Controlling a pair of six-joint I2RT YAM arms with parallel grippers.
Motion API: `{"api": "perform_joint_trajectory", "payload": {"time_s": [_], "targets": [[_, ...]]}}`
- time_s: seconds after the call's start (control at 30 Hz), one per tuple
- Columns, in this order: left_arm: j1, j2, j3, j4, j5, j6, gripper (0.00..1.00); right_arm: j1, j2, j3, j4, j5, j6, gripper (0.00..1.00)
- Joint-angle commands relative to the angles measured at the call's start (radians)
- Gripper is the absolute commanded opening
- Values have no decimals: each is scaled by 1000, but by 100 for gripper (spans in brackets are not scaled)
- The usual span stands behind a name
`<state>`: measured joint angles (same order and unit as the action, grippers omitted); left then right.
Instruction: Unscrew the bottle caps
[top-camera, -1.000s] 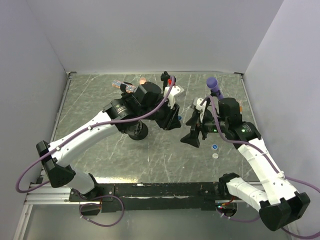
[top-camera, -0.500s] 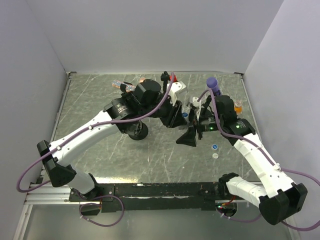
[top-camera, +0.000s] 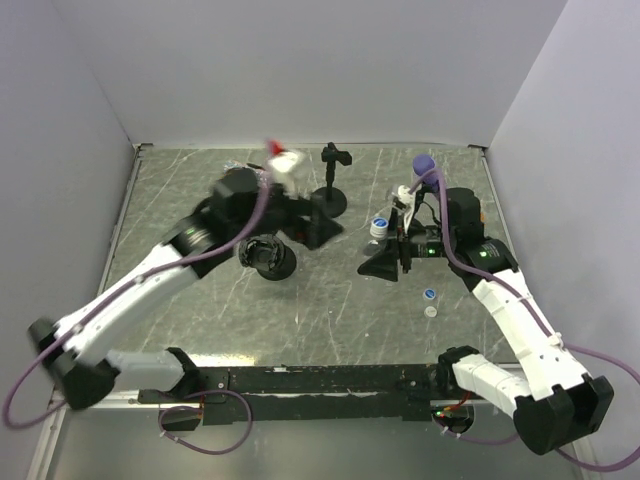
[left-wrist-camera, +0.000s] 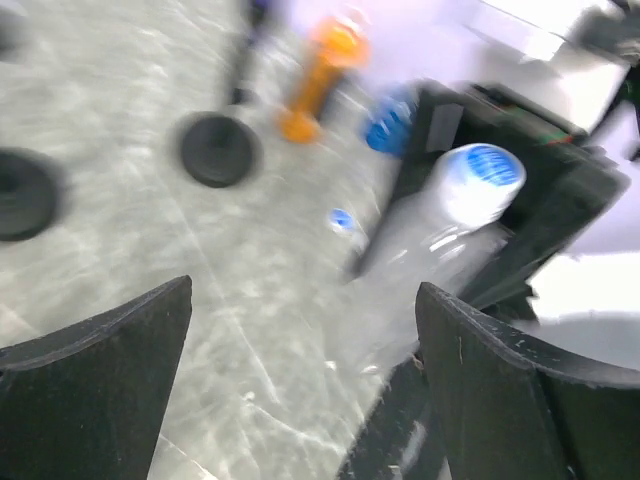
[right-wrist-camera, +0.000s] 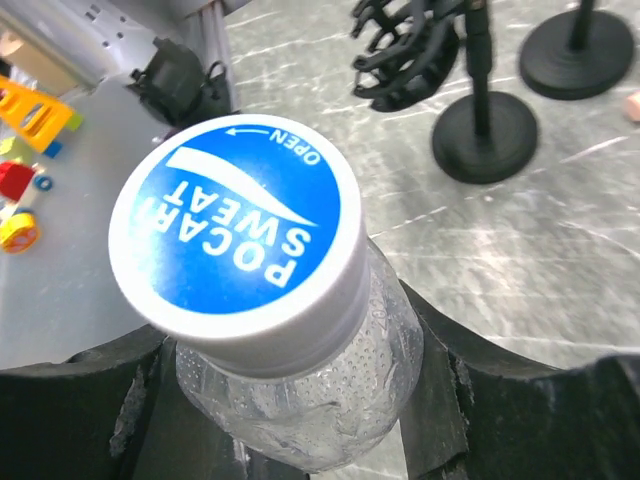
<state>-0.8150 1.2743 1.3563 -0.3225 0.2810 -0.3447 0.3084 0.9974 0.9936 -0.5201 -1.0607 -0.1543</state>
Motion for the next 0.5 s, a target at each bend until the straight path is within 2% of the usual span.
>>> {"api": "perform_joint_trajectory", "payload": {"time_s": [0.0,0.07,0.13,0.2,0.27,0.47], "targets": [[121,-283,-224,227,45,-74,97,-57,-45,-6,34,-16,18,38],[125,-354,-334,311,171,-57,97,-65,-40,13,51,4,53,38],[90,-395,-440,403,221,-63,97,-68,-29,45,66,59,114,39],[-29,-408,-497,451,125,-16,97,-68,-13,74,75,108,204,40],[-171,-362,-499,462,-38,50,97,-68,6,97,75,140,281,40],[-317,-149,-416,506,-333,58,98,-68,-12,93,97,226,458,40]]}}
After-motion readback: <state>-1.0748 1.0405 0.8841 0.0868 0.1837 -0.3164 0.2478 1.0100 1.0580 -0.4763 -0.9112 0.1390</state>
